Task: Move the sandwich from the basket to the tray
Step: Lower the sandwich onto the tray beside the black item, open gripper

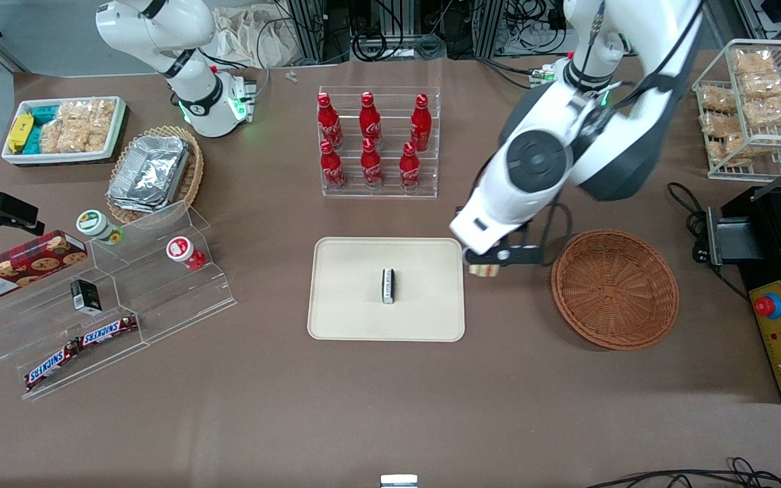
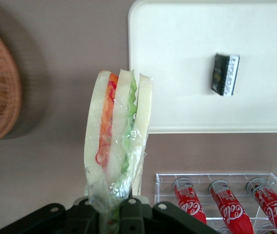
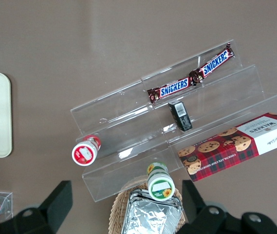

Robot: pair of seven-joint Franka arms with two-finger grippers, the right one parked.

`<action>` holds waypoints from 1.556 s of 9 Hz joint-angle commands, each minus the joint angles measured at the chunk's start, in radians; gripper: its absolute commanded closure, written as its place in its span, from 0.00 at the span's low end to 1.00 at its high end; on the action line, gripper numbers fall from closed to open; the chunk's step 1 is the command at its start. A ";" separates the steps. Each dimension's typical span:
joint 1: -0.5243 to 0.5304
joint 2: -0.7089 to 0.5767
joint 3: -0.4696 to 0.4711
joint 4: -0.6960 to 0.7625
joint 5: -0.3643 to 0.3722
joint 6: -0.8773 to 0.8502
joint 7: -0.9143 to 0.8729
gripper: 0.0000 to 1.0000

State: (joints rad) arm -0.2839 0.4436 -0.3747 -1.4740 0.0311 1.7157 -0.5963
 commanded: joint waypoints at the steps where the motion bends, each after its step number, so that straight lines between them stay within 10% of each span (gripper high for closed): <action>1: -0.046 0.108 0.005 0.031 0.045 0.062 0.006 1.00; 7: -0.086 0.297 0.010 0.021 0.134 0.291 -0.022 0.96; 9: -0.086 0.328 0.016 0.021 0.153 0.320 -0.028 0.61; 11: -0.086 0.343 0.016 0.021 0.199 0.341 -0.071 0.01; 14: -0.074 0.237 0.007 0.038 0.178 0.172 -0.114 0.01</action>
State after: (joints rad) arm -0.3541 0.7600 -0.3696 -1.4434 0.2104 1.9794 -0.6839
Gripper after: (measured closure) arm 0.026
